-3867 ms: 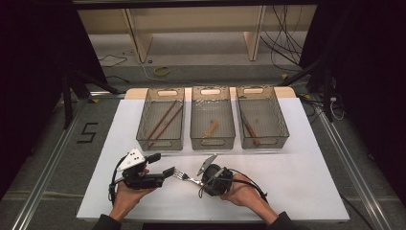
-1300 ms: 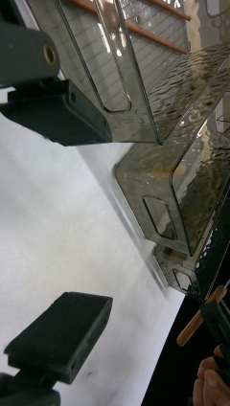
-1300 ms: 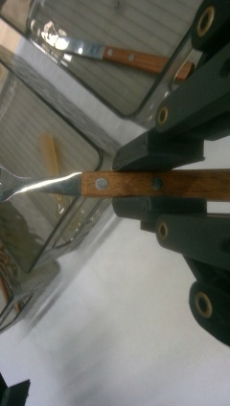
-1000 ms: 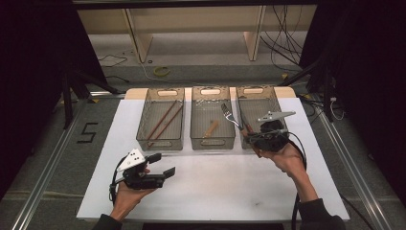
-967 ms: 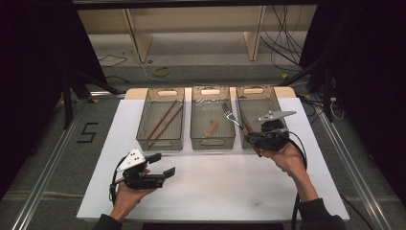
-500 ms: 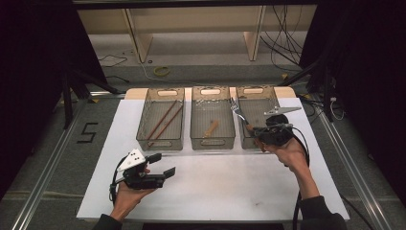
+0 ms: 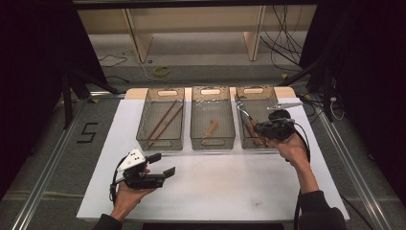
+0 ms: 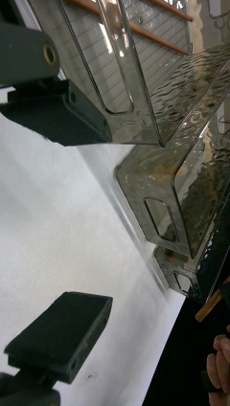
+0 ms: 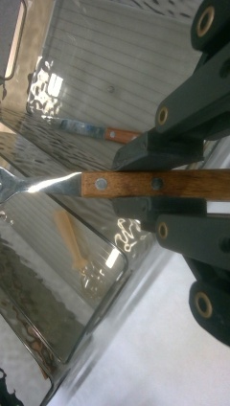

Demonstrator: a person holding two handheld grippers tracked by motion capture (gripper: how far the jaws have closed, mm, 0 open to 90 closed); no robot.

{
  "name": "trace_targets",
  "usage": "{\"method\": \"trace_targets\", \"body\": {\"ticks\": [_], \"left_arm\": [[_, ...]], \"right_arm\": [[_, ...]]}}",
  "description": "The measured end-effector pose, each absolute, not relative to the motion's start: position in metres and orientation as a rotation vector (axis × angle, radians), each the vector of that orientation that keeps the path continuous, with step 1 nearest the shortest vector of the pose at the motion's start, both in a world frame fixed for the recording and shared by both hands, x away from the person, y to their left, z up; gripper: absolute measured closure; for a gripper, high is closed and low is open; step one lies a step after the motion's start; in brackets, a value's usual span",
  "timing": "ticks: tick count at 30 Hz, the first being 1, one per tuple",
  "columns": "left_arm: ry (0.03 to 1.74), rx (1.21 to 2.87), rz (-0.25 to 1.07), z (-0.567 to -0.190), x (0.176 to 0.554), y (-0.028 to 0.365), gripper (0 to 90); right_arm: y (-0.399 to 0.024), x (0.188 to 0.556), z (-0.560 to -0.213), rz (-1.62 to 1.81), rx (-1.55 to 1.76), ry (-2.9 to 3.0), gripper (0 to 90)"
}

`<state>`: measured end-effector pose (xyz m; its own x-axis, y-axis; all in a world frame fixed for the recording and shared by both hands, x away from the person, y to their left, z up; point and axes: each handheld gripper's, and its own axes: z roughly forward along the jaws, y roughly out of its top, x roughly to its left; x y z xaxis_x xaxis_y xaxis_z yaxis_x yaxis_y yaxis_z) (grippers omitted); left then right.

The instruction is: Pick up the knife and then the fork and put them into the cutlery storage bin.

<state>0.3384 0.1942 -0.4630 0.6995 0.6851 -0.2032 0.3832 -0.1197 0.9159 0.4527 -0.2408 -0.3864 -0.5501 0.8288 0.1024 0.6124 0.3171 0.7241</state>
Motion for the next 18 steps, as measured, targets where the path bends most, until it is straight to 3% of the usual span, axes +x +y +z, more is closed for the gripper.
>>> {"method": "trace_targets", "body": {"ticks": [18], "left_arm": [[0.858, 1.736, 0.323, -0.463, 0.339, 0.194, 18.5]], "right_arm": [[-0.248, 0.478, -0.372, 1.023, 1.355, 2.26, 77.5]]}}
